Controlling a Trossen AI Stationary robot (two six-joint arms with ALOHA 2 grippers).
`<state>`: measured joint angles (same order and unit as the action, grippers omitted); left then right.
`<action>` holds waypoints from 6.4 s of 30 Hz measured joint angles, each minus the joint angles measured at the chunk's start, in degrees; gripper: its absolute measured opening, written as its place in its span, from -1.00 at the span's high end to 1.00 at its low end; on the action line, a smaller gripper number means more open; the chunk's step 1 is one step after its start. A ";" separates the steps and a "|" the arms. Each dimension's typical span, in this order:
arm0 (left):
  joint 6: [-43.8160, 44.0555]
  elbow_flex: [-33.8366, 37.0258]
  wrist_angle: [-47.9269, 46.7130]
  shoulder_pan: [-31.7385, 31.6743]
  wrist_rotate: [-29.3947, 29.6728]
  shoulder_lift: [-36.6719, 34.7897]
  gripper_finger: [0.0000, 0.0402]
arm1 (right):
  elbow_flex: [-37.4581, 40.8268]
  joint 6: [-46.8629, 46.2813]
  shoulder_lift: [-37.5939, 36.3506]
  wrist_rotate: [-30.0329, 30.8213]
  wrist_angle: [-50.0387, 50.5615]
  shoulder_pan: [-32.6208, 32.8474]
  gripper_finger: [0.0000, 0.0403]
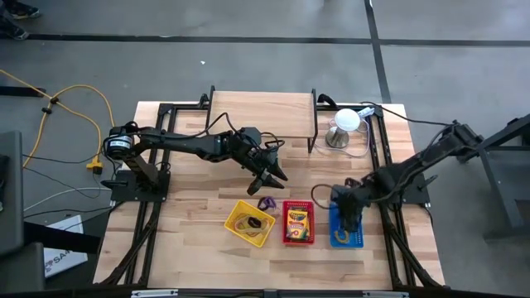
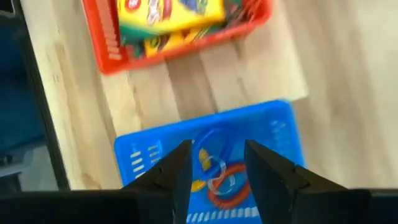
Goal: Pick & Place Office Desk Supplies
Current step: Put the green spring keychain into the blue bin
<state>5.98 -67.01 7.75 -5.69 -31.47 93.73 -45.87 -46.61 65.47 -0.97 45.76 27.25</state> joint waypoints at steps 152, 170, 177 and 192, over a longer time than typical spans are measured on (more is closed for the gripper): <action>-38.15 -19.19 -40.49 0.41 44.38 21.40 0.26 | 0.00 13.47 -13.03 11.32 -8.89 -32.23 0.34; -41.47 -19.14 -40.39 -1.19 45.92 24.17 0.26 | 0.00 13.47 -13.03 11.30 -9.23 -32.22 0.34; -46.06 -19.12 -37.11 2.62 53.69 25.24 0.26 | 0.00 13.47 -13.03 11.32 -9.62 -32.24 0.34; -50.16 -19.14 -36.87 3.47 55.86 25.24 0.26 | 0.00 13.47 -13.03 11.30 -10.60 -32.23 0.34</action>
<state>-44.18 -86.15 -29.13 -2.23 24.39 118.98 -45.87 -33.15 52.45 10.34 35.16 -4.98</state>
